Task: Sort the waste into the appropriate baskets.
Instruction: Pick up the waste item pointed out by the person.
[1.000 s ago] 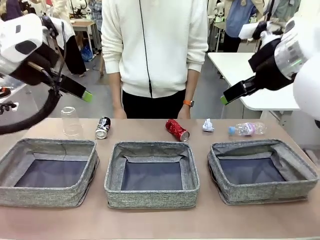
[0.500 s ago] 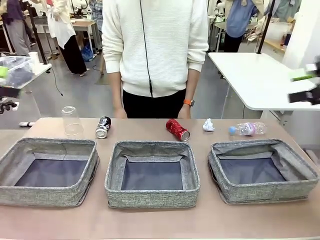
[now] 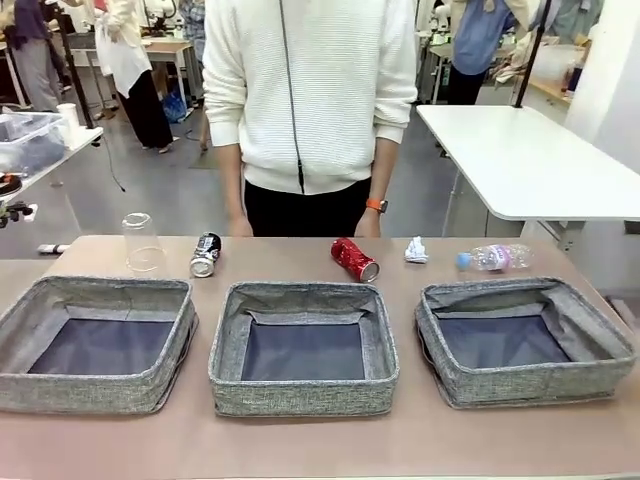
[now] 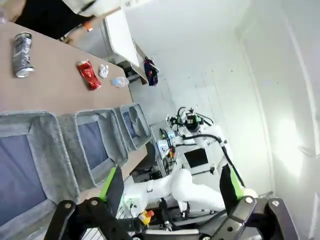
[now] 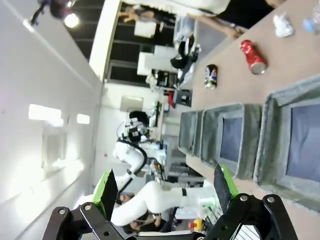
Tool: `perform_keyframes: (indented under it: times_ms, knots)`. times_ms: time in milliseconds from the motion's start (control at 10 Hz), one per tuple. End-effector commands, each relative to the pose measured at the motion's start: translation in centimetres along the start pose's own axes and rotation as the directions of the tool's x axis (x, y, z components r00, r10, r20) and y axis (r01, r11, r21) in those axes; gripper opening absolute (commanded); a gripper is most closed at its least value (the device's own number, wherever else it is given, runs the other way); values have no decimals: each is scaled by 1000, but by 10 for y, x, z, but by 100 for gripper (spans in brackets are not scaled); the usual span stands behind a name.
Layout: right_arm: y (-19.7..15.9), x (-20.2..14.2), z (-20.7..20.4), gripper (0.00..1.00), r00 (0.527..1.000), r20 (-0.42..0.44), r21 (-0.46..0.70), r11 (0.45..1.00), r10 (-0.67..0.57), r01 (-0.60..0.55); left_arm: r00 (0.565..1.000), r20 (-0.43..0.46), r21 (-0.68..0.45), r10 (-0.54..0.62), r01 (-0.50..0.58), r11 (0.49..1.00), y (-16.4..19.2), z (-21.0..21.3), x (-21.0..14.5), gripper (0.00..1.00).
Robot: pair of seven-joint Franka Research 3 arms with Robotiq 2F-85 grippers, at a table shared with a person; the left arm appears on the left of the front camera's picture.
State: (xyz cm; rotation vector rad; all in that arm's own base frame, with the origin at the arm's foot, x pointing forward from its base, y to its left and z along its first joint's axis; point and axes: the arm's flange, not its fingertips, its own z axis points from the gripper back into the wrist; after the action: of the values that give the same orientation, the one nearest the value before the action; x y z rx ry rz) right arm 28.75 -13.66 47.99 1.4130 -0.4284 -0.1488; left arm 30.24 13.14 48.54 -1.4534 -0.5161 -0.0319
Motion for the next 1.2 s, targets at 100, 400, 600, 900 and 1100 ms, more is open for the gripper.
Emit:
perform_keyframes:
  times_ms: [100, 400, 600, 900, 1100]
  knots:
    - [27, -8, -1, 100, 996, -26, -12, 997, 81, -81, 997, -28, -3, -77, 77, 997, -19, -1, -4, 100]
    - [27, -8, -1, 100, 996, -26, -12, 997, 81, -81, 997, -28, -3, -77, 77, 997, -19, -1, -4, 100]
    - [27, -8, -1, 100, 996, -26, -12, 997, 81, -81, 997, -28, -3, -77, 77, 997, -19, -1, -4, 100]
    - [27, -8, -1, 100, 996, -26, -12, 997, 81, -81, 997, -28, -3, -77, 77, 997, -19, -1, -4, 100]
    - [27, -8, -1, 100, 996, -26, -12, 997, 81, -81, 997, -28, -3, -77, 77, 997, -19, -1, -4, 100]
